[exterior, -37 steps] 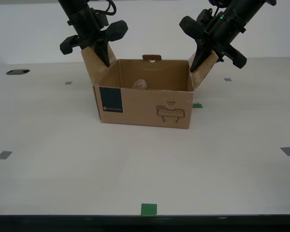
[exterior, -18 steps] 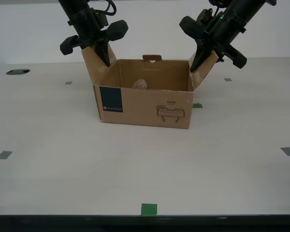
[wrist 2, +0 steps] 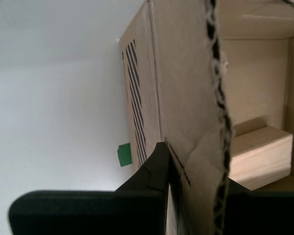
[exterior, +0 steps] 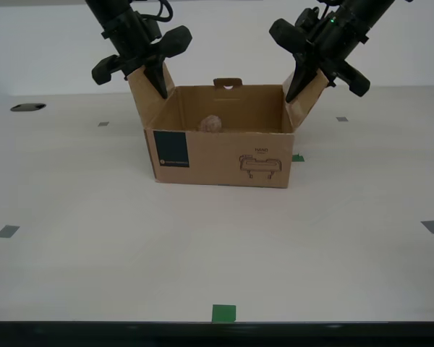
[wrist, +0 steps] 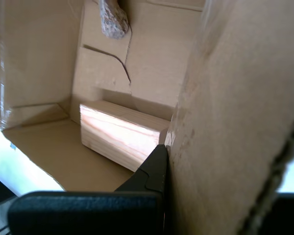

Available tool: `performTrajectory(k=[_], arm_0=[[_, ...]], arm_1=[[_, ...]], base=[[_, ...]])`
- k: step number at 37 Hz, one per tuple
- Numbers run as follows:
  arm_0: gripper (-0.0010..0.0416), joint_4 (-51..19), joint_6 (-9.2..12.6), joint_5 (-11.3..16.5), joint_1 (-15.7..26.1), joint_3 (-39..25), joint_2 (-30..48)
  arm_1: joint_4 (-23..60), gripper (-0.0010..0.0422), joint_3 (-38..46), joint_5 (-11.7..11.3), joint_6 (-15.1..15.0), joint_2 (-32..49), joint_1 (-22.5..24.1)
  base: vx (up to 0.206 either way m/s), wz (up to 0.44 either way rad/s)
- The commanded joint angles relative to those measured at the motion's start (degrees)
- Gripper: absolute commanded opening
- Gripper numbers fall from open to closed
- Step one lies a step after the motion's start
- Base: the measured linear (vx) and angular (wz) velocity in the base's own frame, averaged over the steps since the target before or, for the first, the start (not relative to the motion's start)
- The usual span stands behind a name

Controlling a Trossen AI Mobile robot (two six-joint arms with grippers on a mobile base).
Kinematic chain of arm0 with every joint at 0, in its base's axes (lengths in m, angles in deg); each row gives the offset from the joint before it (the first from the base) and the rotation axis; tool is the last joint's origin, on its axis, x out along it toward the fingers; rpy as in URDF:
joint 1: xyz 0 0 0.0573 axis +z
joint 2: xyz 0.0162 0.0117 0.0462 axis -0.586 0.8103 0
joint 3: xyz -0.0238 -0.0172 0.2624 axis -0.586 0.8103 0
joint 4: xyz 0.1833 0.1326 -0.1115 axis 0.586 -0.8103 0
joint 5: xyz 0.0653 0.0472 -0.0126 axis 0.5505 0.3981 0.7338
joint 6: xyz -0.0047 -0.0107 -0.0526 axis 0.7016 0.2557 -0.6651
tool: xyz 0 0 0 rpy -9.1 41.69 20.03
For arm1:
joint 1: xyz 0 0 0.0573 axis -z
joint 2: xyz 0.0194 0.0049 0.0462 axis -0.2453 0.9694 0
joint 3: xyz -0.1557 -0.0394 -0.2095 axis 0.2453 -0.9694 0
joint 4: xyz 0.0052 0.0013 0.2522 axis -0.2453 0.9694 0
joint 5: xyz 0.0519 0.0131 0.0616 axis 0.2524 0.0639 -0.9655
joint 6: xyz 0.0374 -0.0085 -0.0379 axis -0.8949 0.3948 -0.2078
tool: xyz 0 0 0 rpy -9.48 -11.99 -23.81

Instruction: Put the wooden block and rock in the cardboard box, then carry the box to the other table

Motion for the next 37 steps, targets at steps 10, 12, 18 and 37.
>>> performTrajectory(k=[10, 12, 18, 37], arm_0=[[-0.0001, -3.9, -2.2, 0.3, -0.7, -5.4, 1.5], [-0.0001, -4.7, -2.7, 0.4, -1.0, -5.9, 2.5], [-0.0001, -5.2, -3.9, 0.4, -1.6, -6.4, 5.7], [-0.0001, -5.9, -4.0, 0.4, -1.6, -6.3, 6.1]], arm_1=[[0.0, -0.0001, 0.1, 0.9, 0.2, -0.2, 0.5], [0.0, -0.0001, 0.1, 0.9, 0.3, -0.4, 0.6], [-0.3, -0.0001, 0.1, 3.3, 0.5, -1.3, 0.7], [-5.7, -0.0001, -1.9, 5.7, 0.8, -2.8, 0.7]], base=[[0.000, 0.000], [0.000, 0.000], [0.000, 0.000], [0.000, 0.000]])
